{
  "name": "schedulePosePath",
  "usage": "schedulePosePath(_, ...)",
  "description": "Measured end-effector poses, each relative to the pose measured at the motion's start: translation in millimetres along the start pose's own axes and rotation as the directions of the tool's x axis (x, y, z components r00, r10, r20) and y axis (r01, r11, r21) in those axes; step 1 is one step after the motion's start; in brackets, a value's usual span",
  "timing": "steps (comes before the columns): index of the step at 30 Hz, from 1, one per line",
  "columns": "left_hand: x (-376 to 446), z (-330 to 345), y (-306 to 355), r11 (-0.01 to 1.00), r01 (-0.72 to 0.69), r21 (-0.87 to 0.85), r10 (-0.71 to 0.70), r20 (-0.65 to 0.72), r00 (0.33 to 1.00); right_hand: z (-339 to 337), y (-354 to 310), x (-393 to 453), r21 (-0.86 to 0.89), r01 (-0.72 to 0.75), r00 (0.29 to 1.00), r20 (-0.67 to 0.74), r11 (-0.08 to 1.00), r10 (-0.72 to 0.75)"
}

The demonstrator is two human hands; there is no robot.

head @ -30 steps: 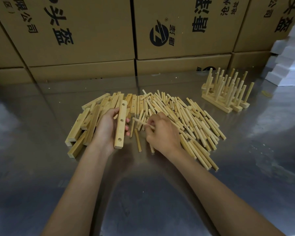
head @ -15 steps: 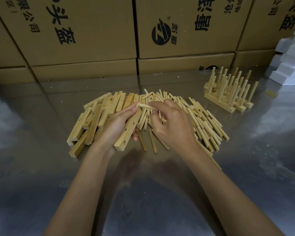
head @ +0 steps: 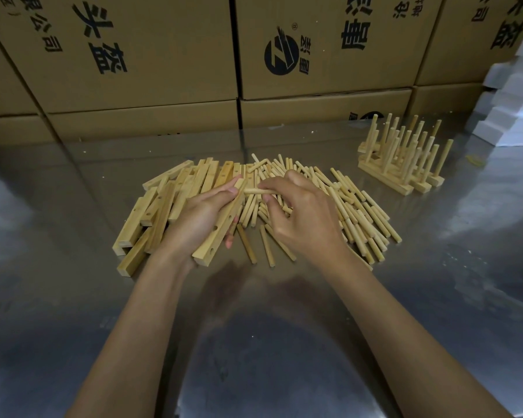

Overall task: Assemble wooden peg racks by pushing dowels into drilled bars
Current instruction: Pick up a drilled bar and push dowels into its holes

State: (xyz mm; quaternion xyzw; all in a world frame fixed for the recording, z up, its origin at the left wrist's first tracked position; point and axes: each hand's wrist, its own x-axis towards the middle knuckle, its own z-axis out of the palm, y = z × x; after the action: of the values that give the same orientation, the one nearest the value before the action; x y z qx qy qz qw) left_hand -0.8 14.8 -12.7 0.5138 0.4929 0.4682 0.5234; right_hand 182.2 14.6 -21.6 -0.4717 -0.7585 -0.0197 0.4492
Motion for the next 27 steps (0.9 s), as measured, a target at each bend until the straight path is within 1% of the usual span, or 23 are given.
schedulePosePath(2,-1,0,0,1.0,-0.002,0.012,0.002,-0.002,1.0,2,3,0,0.008,0.006,1.0,0.0,1.0,-0.006)
schedulePosePath(4,-1,0,0,1.0,0.002,0.002,-0.002,0.003,1.0,5,6,0,0.077,-0.013,1.0,-0.001,0.997,0.014)
schedulePosePath(7,-3,3,1,1.0,0.022,0.012,-0.022,-0.016,1.0,8,7,-2,0.207,-0.102,0.995,0.024,0.973,0.1)
schedulePosePath(11,-8,7,6,0.996,0.005,0.087,-0.005,-0.006,1.0,11,10,-4,0.209,-0.21,0.976,0.094,0.955,0.194)
schedulePosePath(13,-10,7,8,0.995,0.0,0.1,0.0,0.0,1.0,12,8,-5,0.283,-0.32,0.946,0.141,0.904,0.29)
schedulePosePath(15,-11,7,9,0.997,-0.003,0.078,0.002,0.012,1.0,12,4,-4,0.413,-0.428,0.904,0.194,0.804,0.381)
schedulePosePath(16,-11,7,10,0.997,-0.014,0.069,0.014,0.013,1.0,12,1,-4,0.456,-0.458,0.889,0.224,0.763,0.4)
schedulePosePath(17,-11,5,9,0.996,-0.033,0.078,0.032,0.009,0.999,11,-1,-3,0.467,-0.467,0.884,0.248,0.751,0.396)
schedulePosePath(18,-10,4,8,0.991,-0.052,0.123,0.052,0.004,0.999,10,-2,-3,0.443,-0.457,0.889,0.263,0.771,0.376)
schedulePosePath(19,-9,4,6,0.979,-0.067,0.193,0.068,0.005,0.998,9,-1,-3,0.379,-0.435,0.896,0.273,0.817,0.351)
schedulePosePath(21,-7,5,4,0.952,-0.07,0.298,0.069,0.014,0.998,8,2,-3,0.196,-0.36,0.912,0.279,0.912,0.3)
schedulePosePath(22,-6,6,3,0.95,-0.056,0.308,0.054,0.013,0.998,8,4,-4,0.127,-0.32,0.921,0.273,0.939,0.277)
schedulePosePath(24,-6,6,2,0.958,-0.037,0.284,0.039,-0.004,0.999,8,4,-4,0.059,-0.257,0.939,0.249,0.965,0.235)
schedulePosePath(27,-6,1,4,0.965,-0.032,0.26,0.04,-0.025,0.999,7,0,-6,-0.065,-0.093,0.977,0.186,0.994,0.104)
